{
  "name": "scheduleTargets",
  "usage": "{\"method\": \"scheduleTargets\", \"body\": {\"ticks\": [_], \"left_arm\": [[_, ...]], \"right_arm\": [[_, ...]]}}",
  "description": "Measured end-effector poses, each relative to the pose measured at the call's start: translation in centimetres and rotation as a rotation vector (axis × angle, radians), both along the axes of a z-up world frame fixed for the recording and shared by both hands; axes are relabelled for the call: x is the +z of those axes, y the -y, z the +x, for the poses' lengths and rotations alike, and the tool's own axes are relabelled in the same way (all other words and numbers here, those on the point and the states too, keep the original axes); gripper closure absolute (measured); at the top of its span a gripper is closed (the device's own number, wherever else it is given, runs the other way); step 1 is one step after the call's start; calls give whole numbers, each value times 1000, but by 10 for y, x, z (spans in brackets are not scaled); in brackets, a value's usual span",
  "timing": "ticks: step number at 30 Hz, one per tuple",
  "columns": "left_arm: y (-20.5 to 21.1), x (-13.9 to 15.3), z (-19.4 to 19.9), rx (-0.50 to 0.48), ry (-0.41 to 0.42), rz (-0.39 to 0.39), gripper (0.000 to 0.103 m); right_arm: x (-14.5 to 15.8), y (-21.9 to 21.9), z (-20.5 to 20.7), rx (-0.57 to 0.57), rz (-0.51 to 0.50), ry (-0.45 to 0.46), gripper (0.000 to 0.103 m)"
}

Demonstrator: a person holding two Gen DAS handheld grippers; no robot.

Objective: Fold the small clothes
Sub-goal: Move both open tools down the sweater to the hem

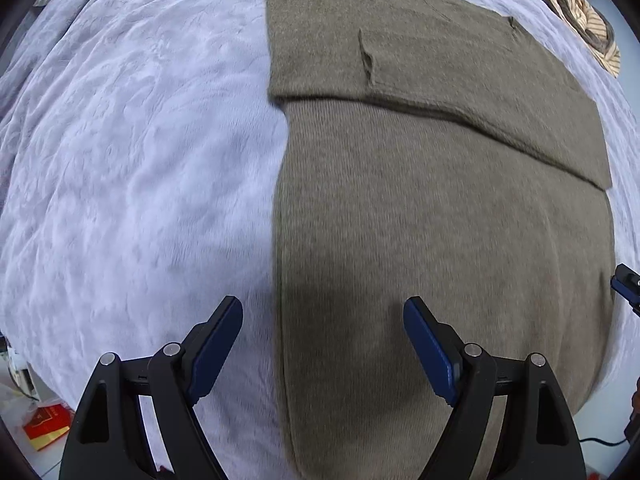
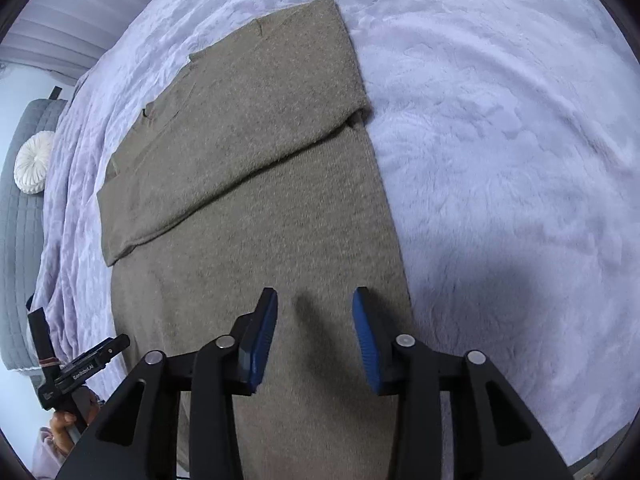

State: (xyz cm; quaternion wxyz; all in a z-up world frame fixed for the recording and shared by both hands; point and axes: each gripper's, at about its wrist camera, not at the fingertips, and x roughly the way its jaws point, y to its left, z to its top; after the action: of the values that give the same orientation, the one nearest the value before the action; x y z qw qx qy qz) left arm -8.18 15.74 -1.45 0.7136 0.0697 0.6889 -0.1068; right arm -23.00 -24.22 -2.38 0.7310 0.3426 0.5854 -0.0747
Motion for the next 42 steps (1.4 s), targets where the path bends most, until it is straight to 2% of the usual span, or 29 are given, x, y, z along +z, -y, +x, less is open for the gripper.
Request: {"method": "scheduleTargets", "body": {"ticks": [8,17,22,28,30,32,36,38,39,42], "left_arm": [[-6,17,-28,-17,-29,24,20],[-24,49,-55,-51,-45,26,20],[-31,49,-82,-72,-83,33,20],[-20,47,-120,-72,-117,40,20],[-25,46,-126,-68,-114,38,19],[-27,46,-131,-66,-97,44,1],[-29,50,-134,-94,-74,56,0],[-30,53,-139,-99,-85,51,0],[-30,55,-138,-97,-93,49,0],[-33,50,-132,-85,-113,32,0]], "right_arm": [[6,-24,-17,30,16,-57,55],[17,-42,-30,73,8,-86,55],[14,-47,-39,65,26,-113,55],[12,-52,-49,75,36,-135,55],[11,-55,-51,84,37,-139,52],[11,-57,-54,96,39,-137,44],[11,-61,-56,129,27,-132,40],[11,-63,-56,145,32,-129,28],[10,-64,-56,154,35,-128,26],[10,-66,-55,186,16,-145,24]]}}
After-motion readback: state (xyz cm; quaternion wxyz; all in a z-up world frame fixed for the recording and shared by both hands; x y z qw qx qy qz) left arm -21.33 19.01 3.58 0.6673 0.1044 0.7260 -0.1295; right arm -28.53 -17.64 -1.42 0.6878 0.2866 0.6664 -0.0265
